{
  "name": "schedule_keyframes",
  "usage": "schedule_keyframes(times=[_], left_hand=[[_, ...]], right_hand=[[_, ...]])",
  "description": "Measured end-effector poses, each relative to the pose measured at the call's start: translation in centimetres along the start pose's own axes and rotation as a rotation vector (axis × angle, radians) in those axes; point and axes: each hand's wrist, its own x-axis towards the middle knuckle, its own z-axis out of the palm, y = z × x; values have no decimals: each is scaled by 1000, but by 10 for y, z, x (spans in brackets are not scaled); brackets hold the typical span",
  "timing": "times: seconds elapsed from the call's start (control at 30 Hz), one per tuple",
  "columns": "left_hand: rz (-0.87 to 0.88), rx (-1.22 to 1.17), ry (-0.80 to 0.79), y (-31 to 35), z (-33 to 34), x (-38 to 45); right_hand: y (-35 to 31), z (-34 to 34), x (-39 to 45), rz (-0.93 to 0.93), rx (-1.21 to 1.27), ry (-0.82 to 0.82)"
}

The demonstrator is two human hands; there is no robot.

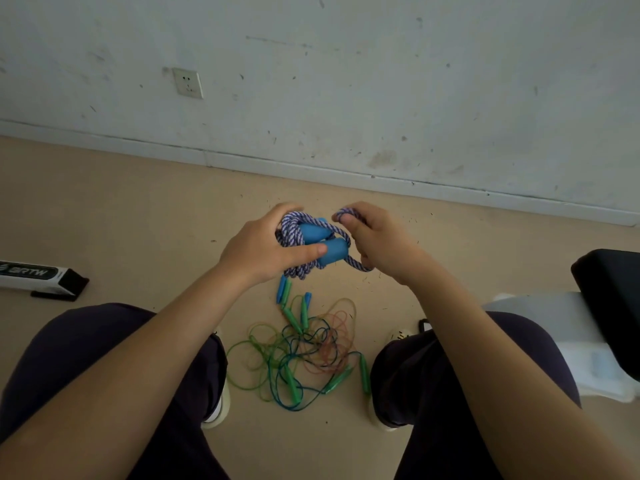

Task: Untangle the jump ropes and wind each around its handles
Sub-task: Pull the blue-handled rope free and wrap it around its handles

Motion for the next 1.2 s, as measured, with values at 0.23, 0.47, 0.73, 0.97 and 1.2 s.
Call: schedule_keyframes(times=[0.23,0.47,0.73,0.97,1.2], left_hand=[[70,-134,-96,11,-6,-5],[63,-78,-122,7,-4,-3],[37,-101,-144,7,-4,-2],[22,-106,-111,5,-6,-2],[22,-86,-115,6,-6,-2]], right_hand=[[-1,-6,-4,38,24,-108],[3,-2,-3,-83,-179,-233],[6,1,-2,-115,-176,-167],[6,2,0,-190,-32,-58],[6,2,1,-201,173,-45]])
